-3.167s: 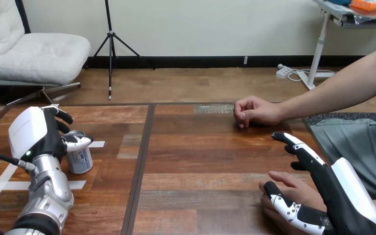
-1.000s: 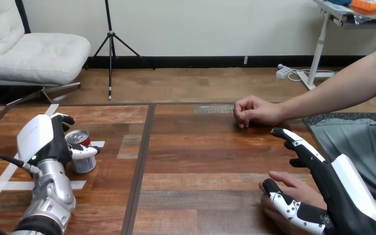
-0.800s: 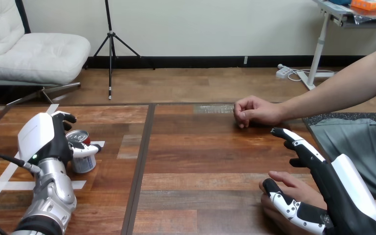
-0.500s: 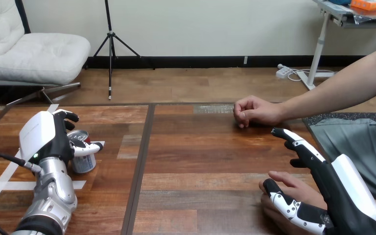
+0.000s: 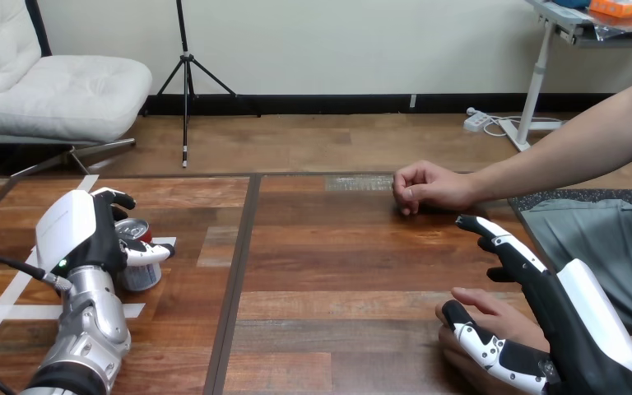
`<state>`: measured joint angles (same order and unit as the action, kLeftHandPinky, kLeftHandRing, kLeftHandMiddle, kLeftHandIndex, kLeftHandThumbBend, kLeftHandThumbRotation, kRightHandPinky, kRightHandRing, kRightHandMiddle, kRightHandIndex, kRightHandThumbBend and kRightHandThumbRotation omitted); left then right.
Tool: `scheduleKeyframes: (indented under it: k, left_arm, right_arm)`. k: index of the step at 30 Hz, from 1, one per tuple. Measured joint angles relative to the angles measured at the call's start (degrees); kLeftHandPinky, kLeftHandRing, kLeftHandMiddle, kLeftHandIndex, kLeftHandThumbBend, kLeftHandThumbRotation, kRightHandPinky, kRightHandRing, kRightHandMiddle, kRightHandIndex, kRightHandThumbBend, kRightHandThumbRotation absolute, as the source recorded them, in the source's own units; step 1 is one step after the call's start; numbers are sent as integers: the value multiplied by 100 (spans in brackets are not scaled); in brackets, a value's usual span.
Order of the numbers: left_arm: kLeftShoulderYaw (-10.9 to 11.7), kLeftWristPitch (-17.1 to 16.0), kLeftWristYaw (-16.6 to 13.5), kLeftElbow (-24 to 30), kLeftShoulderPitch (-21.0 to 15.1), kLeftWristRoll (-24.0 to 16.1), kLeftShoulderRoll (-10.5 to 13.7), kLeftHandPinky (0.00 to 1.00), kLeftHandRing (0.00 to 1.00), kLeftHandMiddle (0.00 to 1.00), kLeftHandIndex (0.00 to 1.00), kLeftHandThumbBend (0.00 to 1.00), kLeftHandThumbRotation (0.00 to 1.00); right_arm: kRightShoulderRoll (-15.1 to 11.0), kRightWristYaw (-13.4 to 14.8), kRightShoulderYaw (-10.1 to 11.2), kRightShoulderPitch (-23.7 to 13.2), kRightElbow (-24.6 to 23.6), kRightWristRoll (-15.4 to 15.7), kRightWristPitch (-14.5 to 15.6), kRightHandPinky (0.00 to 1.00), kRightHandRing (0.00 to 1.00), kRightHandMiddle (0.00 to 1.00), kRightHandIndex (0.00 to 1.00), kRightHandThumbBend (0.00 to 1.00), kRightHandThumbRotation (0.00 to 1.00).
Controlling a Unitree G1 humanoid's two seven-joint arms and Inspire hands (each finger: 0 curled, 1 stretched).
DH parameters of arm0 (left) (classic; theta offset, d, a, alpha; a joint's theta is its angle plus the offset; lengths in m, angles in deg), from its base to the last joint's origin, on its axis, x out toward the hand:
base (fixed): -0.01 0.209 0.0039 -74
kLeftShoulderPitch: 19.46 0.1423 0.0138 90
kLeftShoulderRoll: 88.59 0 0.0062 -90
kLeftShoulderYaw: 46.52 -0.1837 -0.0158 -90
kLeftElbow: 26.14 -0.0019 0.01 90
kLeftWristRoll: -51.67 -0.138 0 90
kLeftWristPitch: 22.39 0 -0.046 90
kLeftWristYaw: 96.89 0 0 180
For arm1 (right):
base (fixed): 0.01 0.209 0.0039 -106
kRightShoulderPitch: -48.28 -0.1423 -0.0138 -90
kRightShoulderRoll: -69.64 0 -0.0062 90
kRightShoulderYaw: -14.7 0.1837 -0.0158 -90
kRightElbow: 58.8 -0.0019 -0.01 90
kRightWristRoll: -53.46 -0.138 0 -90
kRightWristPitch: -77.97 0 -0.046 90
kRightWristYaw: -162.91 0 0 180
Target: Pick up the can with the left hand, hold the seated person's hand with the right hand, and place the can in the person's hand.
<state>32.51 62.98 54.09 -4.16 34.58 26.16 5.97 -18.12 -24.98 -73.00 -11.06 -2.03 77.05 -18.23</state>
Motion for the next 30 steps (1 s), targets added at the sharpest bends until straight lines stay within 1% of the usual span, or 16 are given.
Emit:
scheduleKeyframes:
  k: [4,12,20,30]
  left_arm:
    - [2,-19,-13,0,0,3,-4,51,59,62,64,84,0]
    - [56,-69,-46,0,-1,66,-32,49,54,57,61,81,0]
    - [53,-71,-99,-1,-1,59,-61,48,52,54,59,80,0]
    - [53,-122,-118,-2,0,59,-78,48,51,52,57,76,0]
  right_arm:
    - [0,0,1,1,-6,0,0,80,91,93,89,34,0]
    - [0,1,4,7,-10,-2,-5,80,90,93,89,34,0]
    - [0,1,24,32,-12,-16,-5,80,90,92,89,34,0]
    - [-1,1,65,44,-12,-51,-5,80,90,93,89,35,0]
